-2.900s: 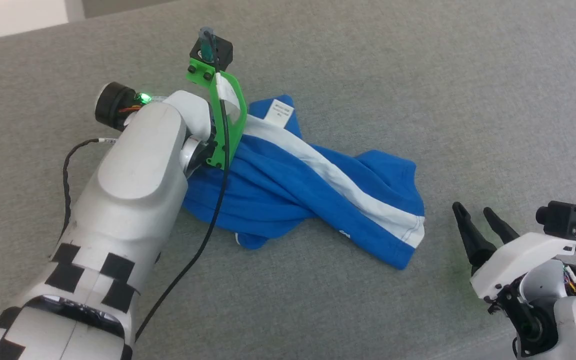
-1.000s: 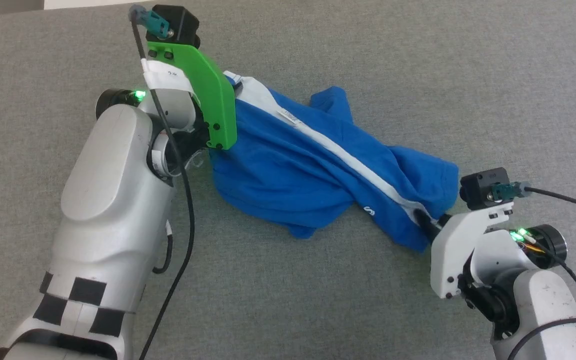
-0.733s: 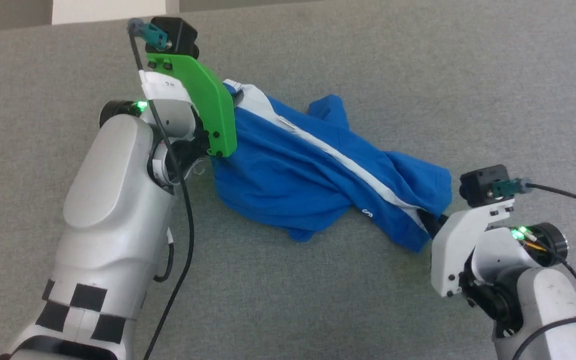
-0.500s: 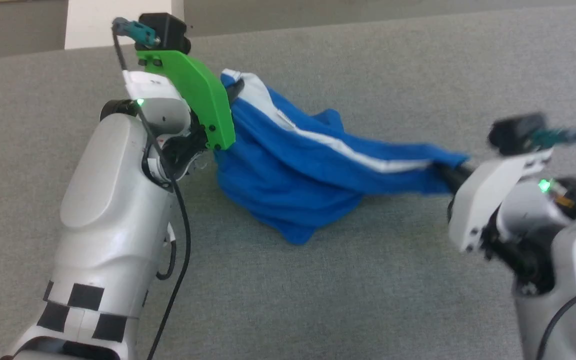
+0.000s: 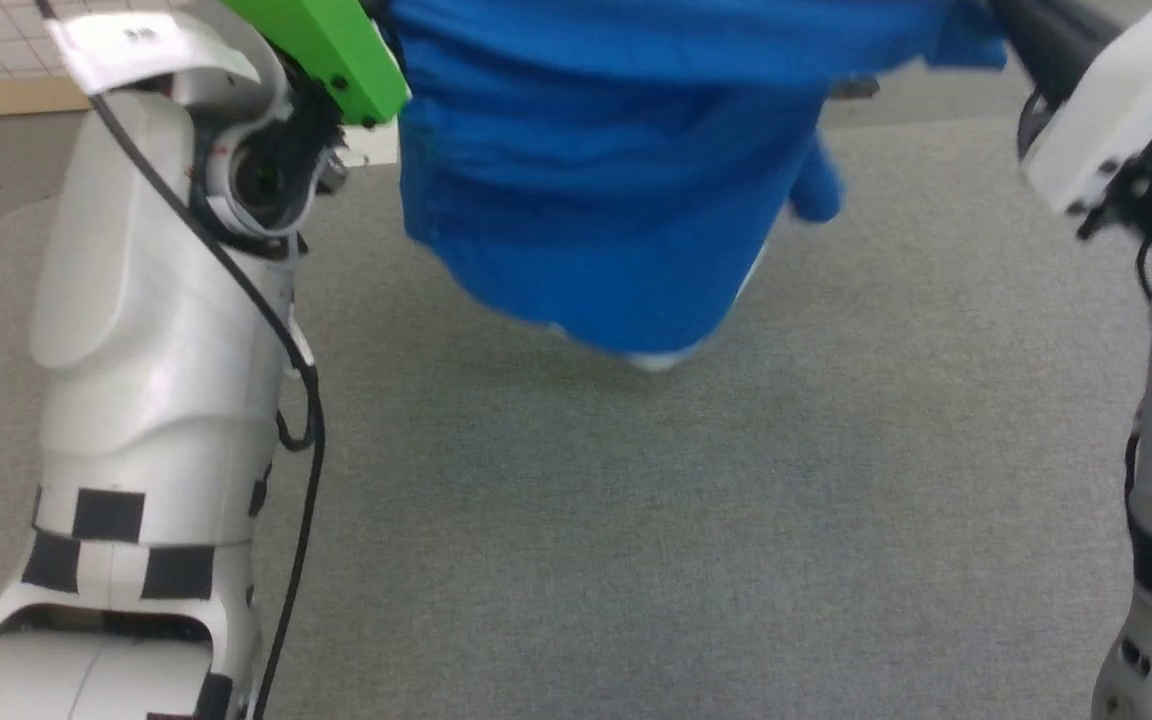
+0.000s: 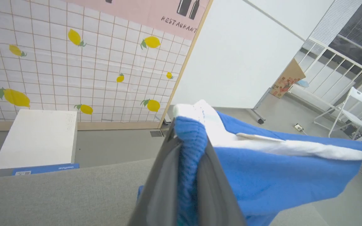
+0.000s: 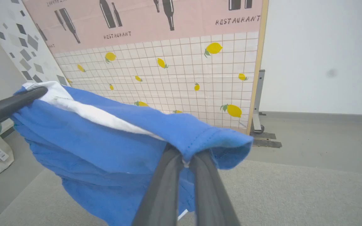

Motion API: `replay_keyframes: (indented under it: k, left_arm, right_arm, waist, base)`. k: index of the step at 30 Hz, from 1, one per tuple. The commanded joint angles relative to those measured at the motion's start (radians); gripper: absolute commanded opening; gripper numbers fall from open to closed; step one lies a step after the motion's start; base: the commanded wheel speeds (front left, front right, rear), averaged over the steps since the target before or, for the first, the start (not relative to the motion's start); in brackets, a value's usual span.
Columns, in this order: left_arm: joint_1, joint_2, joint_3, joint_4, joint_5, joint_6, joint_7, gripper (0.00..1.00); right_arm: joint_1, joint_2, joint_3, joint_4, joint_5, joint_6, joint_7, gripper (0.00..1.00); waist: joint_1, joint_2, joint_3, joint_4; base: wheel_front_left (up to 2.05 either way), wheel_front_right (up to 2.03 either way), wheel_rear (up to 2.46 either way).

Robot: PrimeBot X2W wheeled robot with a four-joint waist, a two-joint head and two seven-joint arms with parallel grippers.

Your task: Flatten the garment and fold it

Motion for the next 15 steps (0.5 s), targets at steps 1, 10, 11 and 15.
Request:
replay_keyframes:
  k: [1,10,11,15]
  left_arm:
    - [-0.02,0.007,0.008,-0.004,-0.013,0.007,-0.01,0.0]
    - [-0.046,0.018,0.024,-0.007,0.0,0.022,-0.066,0.0]
    - [-0.049,0.018,0.023,-0.003,0.001,0.022,-0.07,0.0]
    - [-0.08,0.026,0.014,0.018,0.016,0.026,-0.073,0.0]
  right_arm:
    - [-0.031,-0.005,-0.001,0.012,-0.001,-0.001,-0.011,0.0]
    - [-0.129,0.016,-0.038,0.088,0.017,-0.001,-0.04,0.0]
    - [-0.137,0.019,-0.039,0.101,0.009,-0.001,-0.039,0.0]
    - [-0.183,0.03,-0.049,0.152,-0.015,-0.001,-0.031,0.0]
  waist:
    - [0.0,0.0,-0.023,0.02]
    - [0.0,0.0,-0.041,0.037]
    - [0.0,0.0,-0.037,0.038]
    - [0.0,0.0,0.007,0.039]
  base:
    - [0.0,0.0,0.0]
    - [0.0,0.0,0.0]
    - [0.0,0.0,0.0]
    - [0.0,0.0,0.0]
